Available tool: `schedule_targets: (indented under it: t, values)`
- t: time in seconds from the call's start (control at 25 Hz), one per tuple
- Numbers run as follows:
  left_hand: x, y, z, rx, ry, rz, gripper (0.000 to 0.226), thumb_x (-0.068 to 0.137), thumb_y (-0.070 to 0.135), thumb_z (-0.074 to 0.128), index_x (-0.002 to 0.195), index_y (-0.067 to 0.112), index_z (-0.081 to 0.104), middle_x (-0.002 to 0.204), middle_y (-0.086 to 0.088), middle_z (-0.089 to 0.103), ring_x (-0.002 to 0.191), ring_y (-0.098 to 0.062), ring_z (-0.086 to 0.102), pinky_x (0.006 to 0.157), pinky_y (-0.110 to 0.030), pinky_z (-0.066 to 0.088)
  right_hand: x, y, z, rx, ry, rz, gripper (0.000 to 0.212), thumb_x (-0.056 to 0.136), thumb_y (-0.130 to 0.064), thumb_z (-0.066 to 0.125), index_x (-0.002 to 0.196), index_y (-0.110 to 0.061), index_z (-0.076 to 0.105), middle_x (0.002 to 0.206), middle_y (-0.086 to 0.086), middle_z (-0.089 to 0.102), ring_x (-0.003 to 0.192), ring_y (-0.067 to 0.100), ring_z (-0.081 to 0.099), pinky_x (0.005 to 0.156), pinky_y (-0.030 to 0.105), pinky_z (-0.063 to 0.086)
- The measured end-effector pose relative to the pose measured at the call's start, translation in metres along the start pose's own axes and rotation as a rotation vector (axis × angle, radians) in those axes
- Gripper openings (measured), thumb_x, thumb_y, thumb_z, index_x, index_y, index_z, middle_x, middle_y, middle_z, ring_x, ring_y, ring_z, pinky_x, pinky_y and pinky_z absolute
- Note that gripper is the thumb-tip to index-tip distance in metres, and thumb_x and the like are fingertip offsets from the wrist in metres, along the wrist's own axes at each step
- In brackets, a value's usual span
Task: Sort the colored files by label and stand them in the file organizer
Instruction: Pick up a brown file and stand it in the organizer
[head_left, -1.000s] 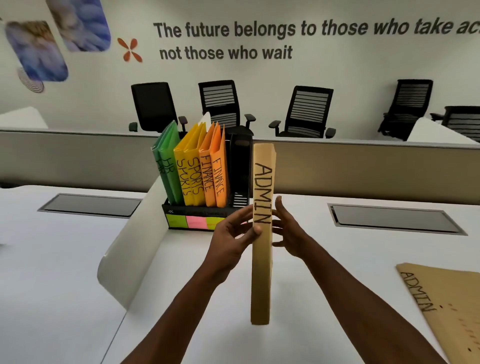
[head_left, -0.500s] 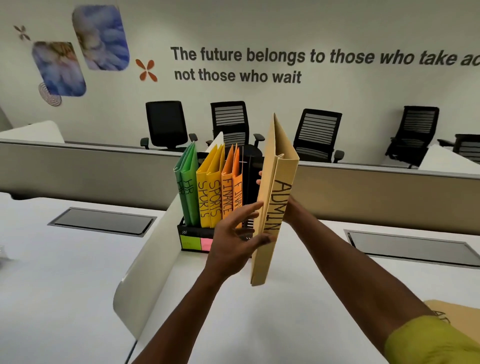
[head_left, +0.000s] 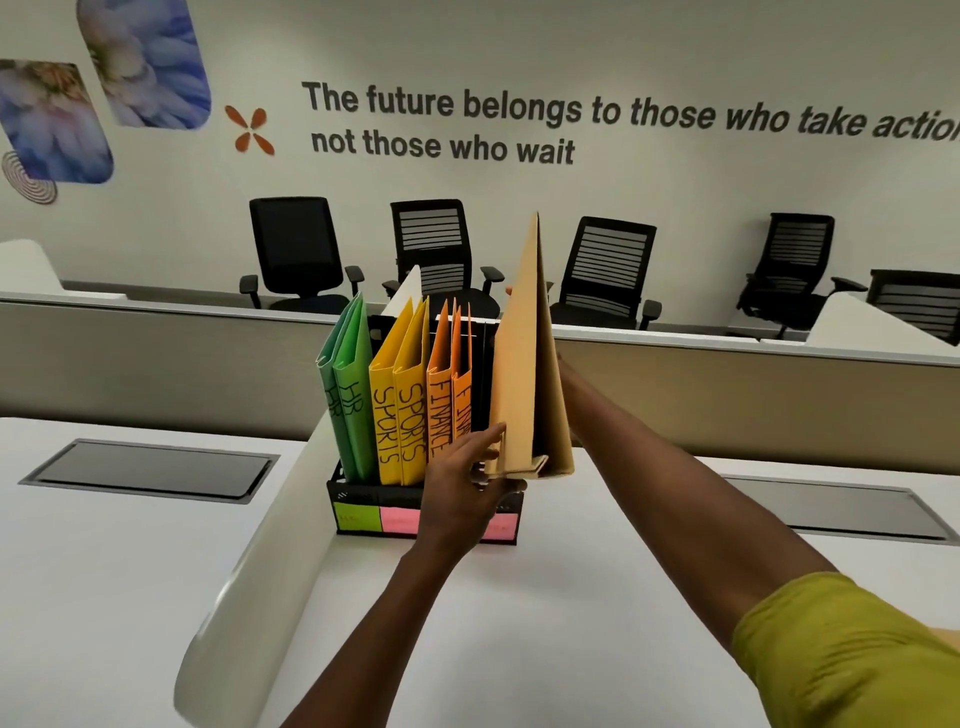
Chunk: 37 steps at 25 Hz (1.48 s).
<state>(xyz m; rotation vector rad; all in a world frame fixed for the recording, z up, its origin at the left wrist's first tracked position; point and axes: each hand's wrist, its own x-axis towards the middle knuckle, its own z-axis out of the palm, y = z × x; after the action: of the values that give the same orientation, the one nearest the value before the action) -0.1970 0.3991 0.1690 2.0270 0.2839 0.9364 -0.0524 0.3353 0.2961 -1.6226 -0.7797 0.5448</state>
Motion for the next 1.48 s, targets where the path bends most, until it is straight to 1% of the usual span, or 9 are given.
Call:
schedule_targets:
  t: [0.12, 0.24, 0.36, 0.44, 0.52, 0.8, 0.96, 1.28, 1.48]
  values:
    - [0.006, -0.021, 0.008, 0.058, -0.018, -0.028, 0.067, 0.08, 0.01, 0.079, 0.14, 0.025, 0.054, 0.128, 0.005, 0.064, 0.11, -0.01, 0.064, 0.083, -0.035, 0.061, 0.001, -0.025, 0.013, 0.096, 0.051, 0.014, 0.035, 0.109, -0.029, 0.018, 0.09, -0.017, 0.043, 0.079, 0.0, 0.052, 0.056, -0.001, 0.058, 0.041, 0.006, 0.042]
    - [0.004, -0.039, 0.015, 0.061, -0.061, -0.055, 0.066, 0.079, 0.006, 0.078, 0.138, 0.024, 0.056, 0.125, 0.007, 0.066, 0.11, -0.009, 0.064, 0.085, -0.034, 0.061, 0.038, 0.017, 0.015, 0.111, 0.005, 0.025, 0.05, 0.108, -0.04, 0.014, 0.085, -0.014, 0.05, 0.069, -0.004, 0.064, 0.056, -0.003, 0.062, 0.054, 0.014, 0.049]
    - [-0.001, -0.044, 0.02, 0.053, -0.073, -0.061, 0.056, 0.079, 0.007, 0.08, 0.13, 0.021, 0.063, 0.116, 0.011, 0.067, 0.105, -0.005, 0.065, 0.079, -0.031, 0.061, 0.074, 0.059, 0.016, 0.133, -0.055, 0.079, 0.086, 0.088, -0.08, 0.03, 0.124, -0.006, 0.054, 0.106, 0.009, 0.068, 0.095, 0.018, 0.07, 0.079, 0.034, 0.057]
    - [0.002, -0.04, 0.02, 0.06, -0.039, -0.062, 0.051, 0.079, 0.007, 0.08, 0.127, 0.018, 0.064, 0.112, 0.015, 0.065, 0.101, 0.001, 0.063, 0.081, -0.019, 0.059, 0.103, 0.093, 0.013, 0.11, -0.073, 0.136, 0.099, 0.071, -0.094, 0.036, 0.141, -0.025, 0.045, 0.128, 0.013, 0.061, 0.115, 0.033, 0.062, 0.094, 0.056, 0.051]
    - [0.007, -0.038, 0.021, 0.086, -0.009, -0.05, 0.044, 0.081, 0.009, 0.078, 0.123, 0.015, 0.066, 0.113, 0.011, 0.065, 0.099, -0.001, 0.062, 0.079, -0.011, 0.054, 0.101, 0.09, 0.013, 0.052, -0.039, 0.182, 0.1, 0.064, -0.099, 0.035, 0.142, -0.036, 0.043, 0.132, 0.009, 0.059, 0.117, 0.033, 0.059, 0.095, 0.06, 0.045]
    - [0.038, -0.049, 0.029, 0.215, -0.06, -0.152, 0.039, 0.088, 0.016, 0.07, 0.127, 0.02, 0.063, 0.119, 0.001, 0.07, 0.106, -0.018, 0.066, 0.084, -0.035, 0.06, 0.073, 0.108, 0.028, 0.128, -0.078, 0.331, 0.108, 0.057, -0.102, 0.036, 0.144, -0.039, 0.04, 0.133, 0.011, 0.058, 0.115, 0.034, 0.059, 0.092, 0.056, 0.049]
    - [0.039, -0.053, 0.033, 0.265, -0.015, -0.229, 0.034, 0.092, 0.017, 0.065, 0.126, 0.02, 0.064, 0.12, 0.001, 0.069, 0.11, -0.02, 0.063, 0.089, -0.034, 0.057, 0.039, 0.108, 0.03, 0.161, -0.052, 0.379, 0.083, 0.081, -0.088, 0.023, 0.145, -0.037, 0.038, 0.124, 0.001, 0.057, 0.107, 0.019, 0.056, 0.078, 0.04, 0.049]
    - [0.029, -0.062, 0.036, 0.319, -0.03, -0.319, 0.024, 0.096, 0.015, 0.054, 0.114, 0.013, 0.068, 0.107, -0.002, 0.071, 0.091, -0.016, 0.064, 0.068, -0.012, 0.043, 0.011, 0.145, 0.039, 0.113, -0.103, 0.394, 0.078, 0.081, -0.079, 0.033, 0.146, -0.035, 0.039, 0.139, 0.0, 0.052, 0.127, 0.024, 0.05, 0.102, 0.046, 0.041]
    - [0.018, -0.059, 0.04, 0.379, 0.038, -0.39, 0.022, 0.094, 0.022, 0.055, 0.11, 0.015, 0.069, 0.101, -0.003, 0.073, 0.084, -0.019, 0.067, 0.061, -0.021, 0.048, -0.008, 0.151, 0.029, 0.15, -0.066, 0.348, 0.061, 0.091, -0.071, 0.034, 0.141, -0.037, 0.044, 0.133, -0.003, 0.057, 0.123, 0.022, 0.055, 0.096, 0.041, 0.045]
